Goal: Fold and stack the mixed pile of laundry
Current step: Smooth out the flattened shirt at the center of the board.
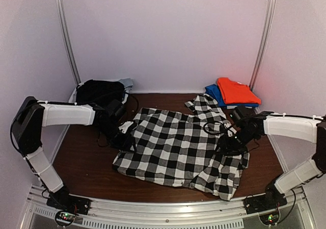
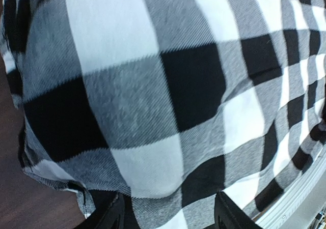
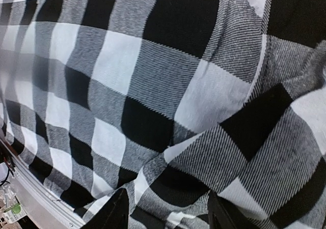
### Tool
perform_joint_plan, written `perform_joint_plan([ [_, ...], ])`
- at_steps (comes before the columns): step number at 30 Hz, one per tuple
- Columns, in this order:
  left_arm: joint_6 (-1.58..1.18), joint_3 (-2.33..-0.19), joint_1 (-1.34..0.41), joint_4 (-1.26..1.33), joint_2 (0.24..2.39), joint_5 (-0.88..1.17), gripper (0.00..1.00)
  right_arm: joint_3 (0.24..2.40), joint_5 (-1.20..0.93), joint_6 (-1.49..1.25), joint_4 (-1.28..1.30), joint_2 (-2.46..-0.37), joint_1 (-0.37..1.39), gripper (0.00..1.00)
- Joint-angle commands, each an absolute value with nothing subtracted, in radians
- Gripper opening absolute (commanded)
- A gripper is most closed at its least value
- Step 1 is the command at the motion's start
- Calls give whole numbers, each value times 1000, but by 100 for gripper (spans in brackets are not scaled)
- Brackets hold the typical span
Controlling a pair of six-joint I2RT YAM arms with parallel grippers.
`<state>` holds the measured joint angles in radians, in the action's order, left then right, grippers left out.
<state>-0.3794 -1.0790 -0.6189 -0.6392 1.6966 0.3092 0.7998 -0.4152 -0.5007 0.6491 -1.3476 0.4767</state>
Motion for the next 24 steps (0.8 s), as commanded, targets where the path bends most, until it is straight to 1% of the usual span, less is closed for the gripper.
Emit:
perform_joint_plan([
  [1,-407,-964,-617,-632,1674,288,60,850,-378,-463,542,-1521,463,53],
  [4,-457,-884,-617,-609,1642,272,59,960,-389,-419,507,-1684,448,52],
  [7,-504,-852,-617,-581,1639,272,59,1157,-388,-355,568,-1799,439,52],
  [10,-532,-874,-615,-562,1670,269,60,1316,-402,-311,622,-1829,427,52],
  [12,-539,-917,-615,-576,1694,261,62,1383,-413,-289,674,-1808,413,53],
  [14,-537,-958,-615,-584,1693,263,64,1400,-421,-276,708,-1747,395,55],
  [16,-532,-991,-615,-594,1670,254,68,1371,-402,-284,726,-1665,360,61],
  [18,-527,-1029,-615,-614,1640,244,74,1327,-380,-299,733,-1590,292,66],
  [20,-518,-1058,-615,-636,1615,231,77,1282,-353,-304,734,-1540,207,69],
  [24,-507,-1101,-614,-674,1581,202,83,1241,-351,-283,740,-1538,71,70],
])
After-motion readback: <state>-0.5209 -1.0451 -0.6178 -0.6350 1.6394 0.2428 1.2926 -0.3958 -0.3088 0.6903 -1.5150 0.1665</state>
